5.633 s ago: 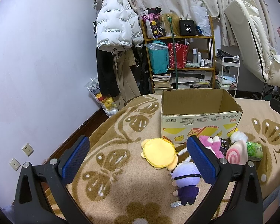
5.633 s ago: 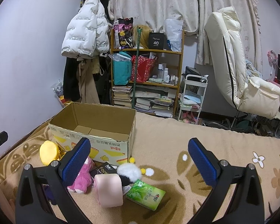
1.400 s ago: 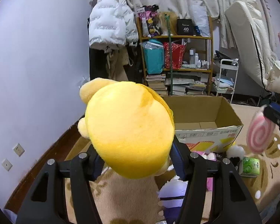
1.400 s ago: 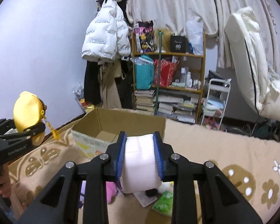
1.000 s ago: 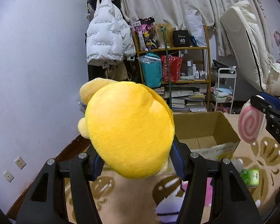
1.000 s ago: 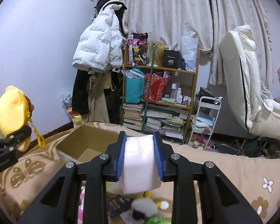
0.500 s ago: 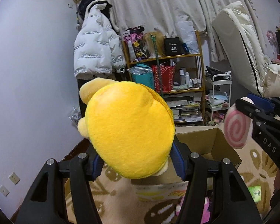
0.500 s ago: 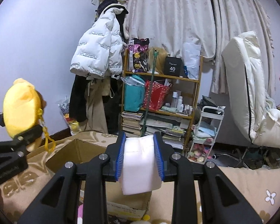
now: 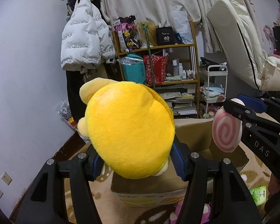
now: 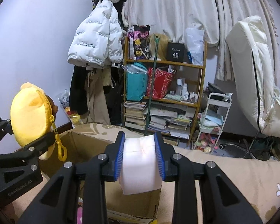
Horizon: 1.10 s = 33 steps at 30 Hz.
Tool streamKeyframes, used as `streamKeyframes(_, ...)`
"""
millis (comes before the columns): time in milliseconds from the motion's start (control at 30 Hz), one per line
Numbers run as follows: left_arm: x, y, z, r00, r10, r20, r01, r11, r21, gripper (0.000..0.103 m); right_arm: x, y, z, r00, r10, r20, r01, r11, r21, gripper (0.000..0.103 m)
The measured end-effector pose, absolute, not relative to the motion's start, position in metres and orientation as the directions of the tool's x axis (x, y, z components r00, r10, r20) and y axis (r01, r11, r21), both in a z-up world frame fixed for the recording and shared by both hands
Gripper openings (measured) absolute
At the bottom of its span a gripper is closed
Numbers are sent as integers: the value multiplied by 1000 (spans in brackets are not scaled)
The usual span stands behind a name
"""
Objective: Organize soft objects
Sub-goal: 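Lift the yellow bear with the left tool while the right tool carries the pink cushion over the box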
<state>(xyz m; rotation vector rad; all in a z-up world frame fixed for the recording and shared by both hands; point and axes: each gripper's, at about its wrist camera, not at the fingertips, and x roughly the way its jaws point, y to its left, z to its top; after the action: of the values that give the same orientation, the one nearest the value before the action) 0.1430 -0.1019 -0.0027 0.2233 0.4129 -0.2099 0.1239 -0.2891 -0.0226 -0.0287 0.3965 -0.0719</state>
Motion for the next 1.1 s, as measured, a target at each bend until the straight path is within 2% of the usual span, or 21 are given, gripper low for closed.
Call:
streamKeyframes(467, 159, -110, -28, 823, -236, -518, 351, 927, 136, 65, 133, -303, -49, 873, -4, -489, 36, 998, 57, 39)
streamKeyframes(600, 161, -109, -32, 801, -236, -549, 352, 929, 114, 66, 131, -303, -50, 870, 3, -494, 27, 998, 54, 40)
streamKeyframes(767, 159, -107, -33, 798, -231, -557, 348, 931, 113, 78, 131, -303, -51, 854, 29, -520, 12, 997, 74, 43)
streamKeyframes(900, 158, -106, -34, 801, -214, -558, 337, 933, 125, 80, 129, -302, -51, 848, 47, -527, 5, 995, 96, 45)
streamKeyframes(933, 158, -105, -35, 800, -211, -562, 334, 934, 124, 81, 128, -302, -50, 850, 48, -524, 3, 995, 96, 47)
streamKeyframes(1033, 153, -100, -35, 800, -202, -565, 320, 940, 117, 89, 124, -300, -45, 860, 58, -507, -14, 996, 90, 66)
streamKeyframes(1100, 149, -96, -34, 803, -191, -564, 309, 943, 121, 90, 122, -298, -41, 867, 56, -495, -20, 997, 78, 67)
